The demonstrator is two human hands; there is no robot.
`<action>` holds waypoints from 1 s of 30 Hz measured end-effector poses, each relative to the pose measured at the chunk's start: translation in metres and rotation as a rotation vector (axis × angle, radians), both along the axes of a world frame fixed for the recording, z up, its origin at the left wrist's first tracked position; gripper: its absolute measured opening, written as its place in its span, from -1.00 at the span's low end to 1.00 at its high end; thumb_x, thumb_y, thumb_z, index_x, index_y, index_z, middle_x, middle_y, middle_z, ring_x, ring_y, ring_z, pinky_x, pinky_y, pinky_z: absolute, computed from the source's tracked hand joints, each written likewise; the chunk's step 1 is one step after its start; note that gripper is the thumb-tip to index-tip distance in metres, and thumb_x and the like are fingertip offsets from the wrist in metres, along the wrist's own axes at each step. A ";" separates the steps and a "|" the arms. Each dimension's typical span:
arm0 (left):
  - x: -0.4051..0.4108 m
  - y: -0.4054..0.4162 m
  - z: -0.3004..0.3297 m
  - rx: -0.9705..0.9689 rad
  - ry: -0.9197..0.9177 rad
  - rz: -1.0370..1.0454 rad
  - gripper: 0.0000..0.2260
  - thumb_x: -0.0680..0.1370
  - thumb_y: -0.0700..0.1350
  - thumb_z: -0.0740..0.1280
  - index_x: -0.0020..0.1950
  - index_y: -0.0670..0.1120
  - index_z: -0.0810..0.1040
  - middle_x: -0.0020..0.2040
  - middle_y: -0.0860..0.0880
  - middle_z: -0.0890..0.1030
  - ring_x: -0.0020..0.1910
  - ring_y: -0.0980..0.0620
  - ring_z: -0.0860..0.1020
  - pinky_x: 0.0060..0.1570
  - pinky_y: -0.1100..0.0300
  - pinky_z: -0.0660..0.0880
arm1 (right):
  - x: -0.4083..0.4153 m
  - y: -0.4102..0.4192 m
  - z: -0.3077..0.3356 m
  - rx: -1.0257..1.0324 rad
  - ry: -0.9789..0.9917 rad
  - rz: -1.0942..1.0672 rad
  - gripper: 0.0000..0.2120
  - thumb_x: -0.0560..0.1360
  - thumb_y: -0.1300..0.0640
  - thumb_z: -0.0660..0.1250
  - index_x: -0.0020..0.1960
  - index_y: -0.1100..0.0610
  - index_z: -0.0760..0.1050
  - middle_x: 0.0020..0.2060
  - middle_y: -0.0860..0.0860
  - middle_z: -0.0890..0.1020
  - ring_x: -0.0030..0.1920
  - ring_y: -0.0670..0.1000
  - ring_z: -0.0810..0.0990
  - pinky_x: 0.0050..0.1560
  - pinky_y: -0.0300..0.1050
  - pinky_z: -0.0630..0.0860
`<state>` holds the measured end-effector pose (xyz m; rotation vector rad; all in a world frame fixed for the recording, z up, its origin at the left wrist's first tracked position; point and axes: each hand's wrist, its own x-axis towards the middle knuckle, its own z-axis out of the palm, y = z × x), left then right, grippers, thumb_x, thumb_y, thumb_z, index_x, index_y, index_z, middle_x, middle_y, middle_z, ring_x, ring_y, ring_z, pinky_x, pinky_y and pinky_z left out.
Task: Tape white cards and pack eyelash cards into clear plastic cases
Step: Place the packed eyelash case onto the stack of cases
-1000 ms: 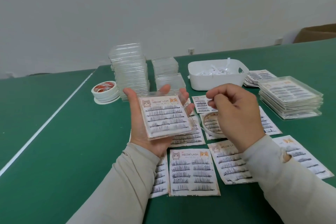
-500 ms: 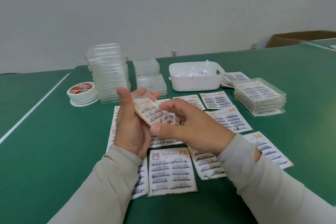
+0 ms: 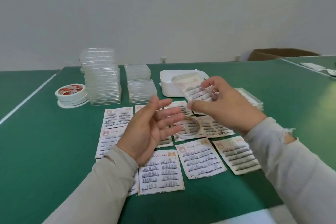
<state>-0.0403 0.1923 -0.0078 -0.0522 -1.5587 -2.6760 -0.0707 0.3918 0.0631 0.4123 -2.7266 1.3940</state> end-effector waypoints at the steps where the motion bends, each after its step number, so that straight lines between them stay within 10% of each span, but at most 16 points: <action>1: 0.001 0.003 0.000 0.001 0.008 -0.030 -0.40 0.44 0.18 0.44 0.27 -0.26 0.56 0.16 -0.30 0.66 0.09 -0.17 0.68 -0.10 0.06 0.66 | 0.002 -0.005 -0.003 0.054 0.014 0.033 -0.34 0.10 -0.37 0.48 0.12 -0.19 0.40 0.07 -0.06 0.58 -0.04 -0.03 0.61 -0.04 0.00 0.59; 8: -0.002 -0.008 -0.002 0.035 0.046 0.014 -0.62 0.49 0.01 0.40 0.13 -0.26 0.67 0.17 -0.34 0.64 0.04 -0.20 0.64 -0.18 0.05 0.70 | 0.021 -0.030 -0.033 0.089 0.084 0.118 -0.19 0.12 -0.49 0.41 0.31 -0.23 0.42 0.17 -0.23 0.48 0.11 -0.27 0.50 0.07 -0.27 0.48; 15: -0.003 0.002 -0.007 -0.100 0.041 0.019 -0.77 0.45 0.06 0.44 -0.19 -0.11 0.66 -0.25 -0.11 0.63 -0.31 0.05 0.62 -0.36 0.21 0.61 | 0.034 -0.044 -0.059 0.176 0.283 0.076 -0.90 0.56 -0.04 0.37 0.05 -0.09 0.51 0.00 -0.09 0.57 0.06 -0.07 0.51 -0.02 -0.20 0.39; 22: 0.003 0.004 -0.004 -0.014 0.014 -0.067 -0.45 0.56 0.19 0.33 0.37 -0.20 0.51 0.21 -0.22 0.66 0.25 -0.21 0.61 0.35 -0.31 0.43 | 0.033 -0.044 -0.048 -0.032 0.089 0.166 -0.18 0.25 -0.57 0.21 0.37 -0.16 0.48 0.03 -0.63 0.35 0.06 -0.65 0.32 -0.02 -0.71 0.20; 30: 0.002 0.007 -0.007 -0.100 0.089 -0.060 -0.49 0.47 0.16 0.44 0.24 -0.18 0.56 0.19 -0.23 0.67 0.15 -0.20 0.67 -0.06 0.04 0.66 | 0.023 -0.037 -0.039 0.036 -0.007 0.075 -0.31 0.10 -0.41 0.35 0.20 -0.24 0.44 0.01 -0.27 0.55 -0.05 -0.32 0.54 -0.11 -0.38 0.42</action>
